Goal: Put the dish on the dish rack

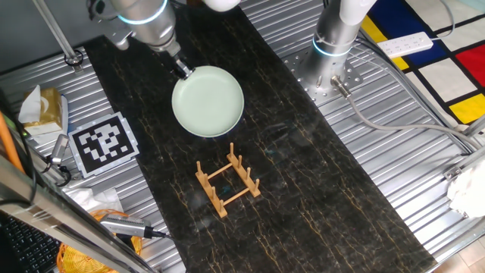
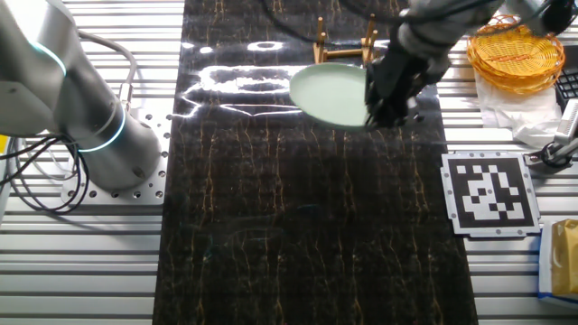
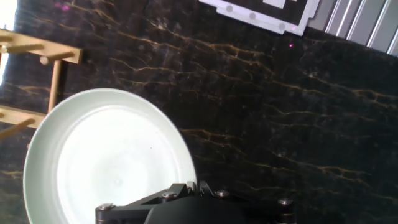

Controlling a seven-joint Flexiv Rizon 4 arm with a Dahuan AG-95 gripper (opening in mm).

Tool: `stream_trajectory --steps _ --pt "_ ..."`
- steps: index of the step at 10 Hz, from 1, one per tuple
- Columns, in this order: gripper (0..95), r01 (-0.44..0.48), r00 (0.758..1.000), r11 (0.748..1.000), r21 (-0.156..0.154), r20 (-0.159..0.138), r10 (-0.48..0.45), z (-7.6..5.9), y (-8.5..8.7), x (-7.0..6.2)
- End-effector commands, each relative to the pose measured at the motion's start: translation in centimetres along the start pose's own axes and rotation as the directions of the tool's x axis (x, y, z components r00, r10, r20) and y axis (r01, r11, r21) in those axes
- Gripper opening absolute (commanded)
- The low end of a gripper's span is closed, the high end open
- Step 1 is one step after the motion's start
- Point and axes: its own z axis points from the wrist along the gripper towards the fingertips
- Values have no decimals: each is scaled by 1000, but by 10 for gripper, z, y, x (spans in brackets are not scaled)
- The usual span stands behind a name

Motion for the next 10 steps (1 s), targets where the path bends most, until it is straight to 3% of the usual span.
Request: stream_trajectory --steps 1,2,4,6,7,9,10 --pt "0 3 1000 1000 21 -21 -3 -9 6 -7" --pt "0 18 999 998 56 -41 -16 -13 10 -11" --pt "0 32 998 995 97 -56 -26 -20 21 -16" --pt "0 26 999 993 119 -49 -20 -25 30 -20" --pt "0 20 998 991 131 -60 -12 -29 35 -26" --pt "0 46 993 979 199 -117 -23 -33 43 -33" --pt "0 50 993 977 207 -119 -25 -33 43 -33"
